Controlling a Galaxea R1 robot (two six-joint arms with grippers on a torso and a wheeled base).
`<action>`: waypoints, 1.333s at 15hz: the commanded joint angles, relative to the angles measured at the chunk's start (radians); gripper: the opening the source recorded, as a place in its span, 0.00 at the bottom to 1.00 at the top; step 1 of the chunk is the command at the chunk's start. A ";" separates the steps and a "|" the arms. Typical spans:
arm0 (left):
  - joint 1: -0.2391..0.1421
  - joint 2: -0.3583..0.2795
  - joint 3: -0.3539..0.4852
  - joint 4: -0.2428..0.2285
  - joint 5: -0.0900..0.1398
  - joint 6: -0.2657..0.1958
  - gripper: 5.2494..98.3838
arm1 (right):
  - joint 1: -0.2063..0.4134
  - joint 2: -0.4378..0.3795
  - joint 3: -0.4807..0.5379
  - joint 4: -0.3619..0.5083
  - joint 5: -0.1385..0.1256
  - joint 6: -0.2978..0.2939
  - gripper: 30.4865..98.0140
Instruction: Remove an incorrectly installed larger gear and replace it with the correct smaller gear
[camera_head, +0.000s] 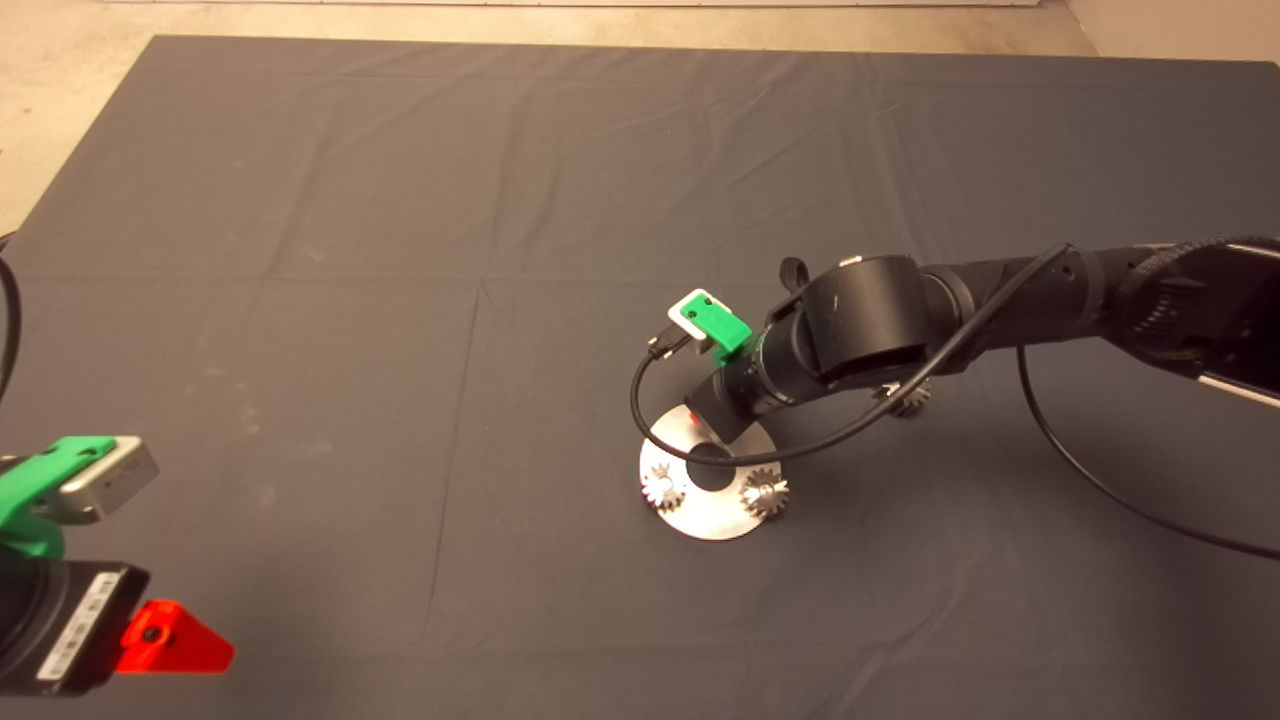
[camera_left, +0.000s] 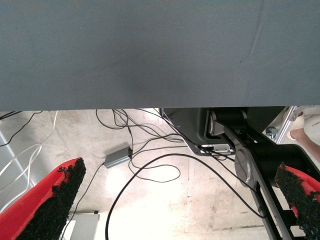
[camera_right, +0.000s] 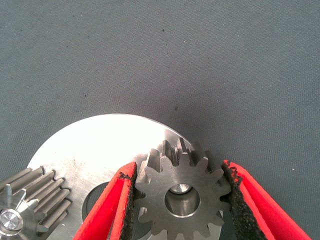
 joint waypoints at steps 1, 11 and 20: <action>-0.013 -0.005 0.016 -0.022 0.133 0.005 1.00 | 0.023 0.003 0.001 -0.021 -0.001 0.007 0.17; -0.013 -0.005 0.016 -0.022 0.133 0.007 1.00 | 0.025 0.000 0.004 -0.021 -0.003 0.009 0.20; -0.013 -0.003 0.015 -0.022 0.133 0.007 1.00 | 0.347 -0.169 0.337 0.274 -0.002 0.150 0.35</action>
